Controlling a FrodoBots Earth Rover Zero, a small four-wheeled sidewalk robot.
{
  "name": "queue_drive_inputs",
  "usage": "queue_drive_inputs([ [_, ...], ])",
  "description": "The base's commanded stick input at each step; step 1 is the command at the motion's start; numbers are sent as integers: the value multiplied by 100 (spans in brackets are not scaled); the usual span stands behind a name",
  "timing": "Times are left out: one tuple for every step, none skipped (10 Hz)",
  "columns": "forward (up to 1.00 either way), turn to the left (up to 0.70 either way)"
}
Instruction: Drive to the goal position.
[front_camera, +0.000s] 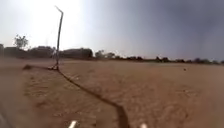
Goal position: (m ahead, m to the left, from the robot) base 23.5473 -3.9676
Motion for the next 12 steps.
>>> queue_drive_inputs([
  [70, 0],
  [70, 0],
  [70, 0],
  [70, 0],
  [70, 0],
  [70, 0],
  [70, 0],
  [70, 0],
  [70, 0],
  [70, 0],
  [70, 0],
  [70, 0],
])
